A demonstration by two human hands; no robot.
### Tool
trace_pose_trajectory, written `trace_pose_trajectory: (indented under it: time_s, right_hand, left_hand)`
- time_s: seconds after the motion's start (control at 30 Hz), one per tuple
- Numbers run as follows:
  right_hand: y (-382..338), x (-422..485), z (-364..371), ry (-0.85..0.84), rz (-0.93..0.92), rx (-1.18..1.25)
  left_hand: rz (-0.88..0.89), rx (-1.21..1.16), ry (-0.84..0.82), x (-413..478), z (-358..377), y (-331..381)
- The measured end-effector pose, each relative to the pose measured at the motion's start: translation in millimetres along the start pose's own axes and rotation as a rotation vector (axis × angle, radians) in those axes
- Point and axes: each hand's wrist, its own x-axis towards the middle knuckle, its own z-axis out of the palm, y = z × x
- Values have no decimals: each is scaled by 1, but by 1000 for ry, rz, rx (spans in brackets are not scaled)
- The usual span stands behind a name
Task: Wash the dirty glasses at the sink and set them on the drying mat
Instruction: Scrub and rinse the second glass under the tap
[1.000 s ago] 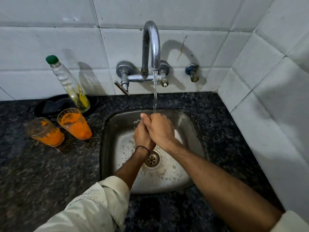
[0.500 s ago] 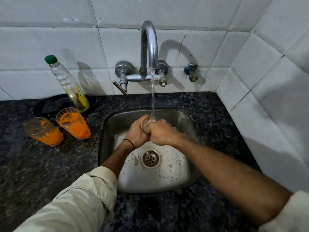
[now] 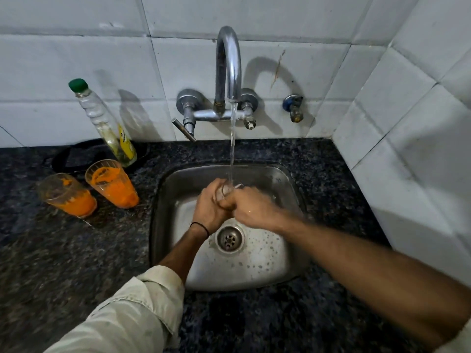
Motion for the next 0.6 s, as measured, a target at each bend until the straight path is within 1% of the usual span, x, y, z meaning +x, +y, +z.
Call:
trace_pose_trajectory:
  time_s: [0.07,0.1,0.13,0.17,0.2,0.23,0.27,0.3,0.37,0.4,0.43,0.47,0.5,0.57,0.6]
  right_hand:
    - [-28,5,16,56,374,640]
    - [-39,8,20,92,507,933]
    - [-44,9,24,129,571,1104]
    - [-47,7,25,153,557,1125]
    - [-43,2,24,167,455,1020]
    - [-35,-4,21,166,302,841]
    - [-23,-10,15,115,145,626]
    - [-11,-15,4,15,6,375]
    - [12,-13,-27,-206,-268,-202]
    - [16,-12,-40,-266,-363,-422]
    - [19,-6,-44,-277,-402,-551]
    - [15,-6,-45,-264,-383,-575]
    - [9,-4,-39,-241,-304,-485]
    - [-3,0,-22,-196,-24,-108]
    - [-10,1,-12,-141,56,126]
  left_hand:
    - [78,69,88,-1,6,-5]
    - [94,113,120,-2,8,-6]
    - [101,139,132,-3,9,-6]
    - [101,139,129,-3,8,-7]
    - [86,117,116,-3,4,-5]
    - [62,80,98,-3,-1,-4]
    - [34,46,65,-2,-7,-4]
    - [21,35,11,0,-12,-3]
    - [8,87,-123,1,-16,1]
    - [-5,100,-162,0,-14,4]
    - [-19,88,-171,-2,-11,6]
    - [-24,60,-162,-2,-8,8]
    - [-15,13,-149,-3,-5,9]
    - [27,-57,-119,-4,-1,7]
    - [33,-27,-93,-5,-1,6]
